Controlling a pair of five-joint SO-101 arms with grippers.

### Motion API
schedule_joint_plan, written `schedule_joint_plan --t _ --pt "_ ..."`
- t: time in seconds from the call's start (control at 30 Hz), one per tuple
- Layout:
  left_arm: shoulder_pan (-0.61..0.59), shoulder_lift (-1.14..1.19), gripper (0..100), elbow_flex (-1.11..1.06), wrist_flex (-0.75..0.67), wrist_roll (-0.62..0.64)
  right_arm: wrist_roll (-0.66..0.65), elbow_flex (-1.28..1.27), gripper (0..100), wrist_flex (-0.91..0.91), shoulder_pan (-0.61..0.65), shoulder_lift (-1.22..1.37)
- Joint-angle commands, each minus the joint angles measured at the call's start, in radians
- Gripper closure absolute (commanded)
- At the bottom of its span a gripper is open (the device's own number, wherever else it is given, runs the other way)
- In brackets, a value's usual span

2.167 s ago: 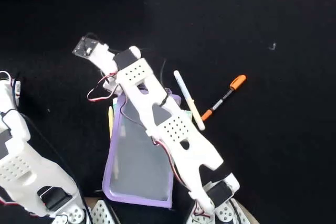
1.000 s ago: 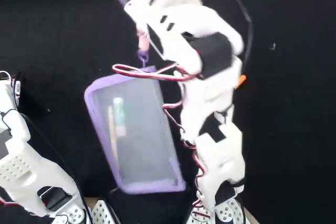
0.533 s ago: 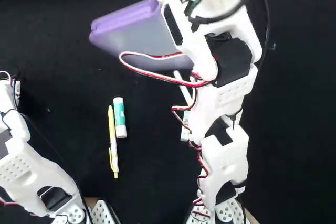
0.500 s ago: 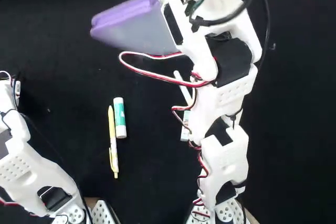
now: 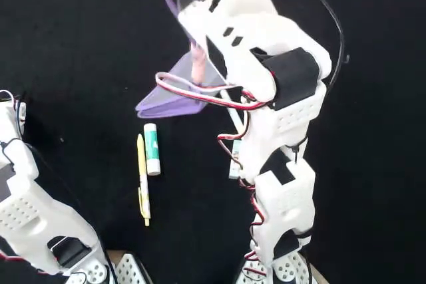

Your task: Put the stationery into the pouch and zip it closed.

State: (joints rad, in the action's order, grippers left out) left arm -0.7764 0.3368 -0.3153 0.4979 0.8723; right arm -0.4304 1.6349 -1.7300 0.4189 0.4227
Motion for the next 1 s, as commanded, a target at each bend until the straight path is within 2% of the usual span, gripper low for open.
schedule_joint_plan --t 0.0,0.1,0.57,0.97 --pt "-0.001 -0.002 79 0.038 0.005 0.005 0.034 -0.008 98.7 -0.038 -0.049 -0.087" --pt "-0.001 -0.002 79 0.038 0.005 0.005 0.026 -0.096 98.7 -0.038 -0.043 -0.124" --pt "0.001 -0.002 79 0.038 0.003 0.005 0.025 -0.825 98.7 -0.037 0.18 -0.452" --pt "0.001 -0.002 79 0.038 0.003 0.005 0.023 -1.399 97.7 -0.035 0.186 -0.504"
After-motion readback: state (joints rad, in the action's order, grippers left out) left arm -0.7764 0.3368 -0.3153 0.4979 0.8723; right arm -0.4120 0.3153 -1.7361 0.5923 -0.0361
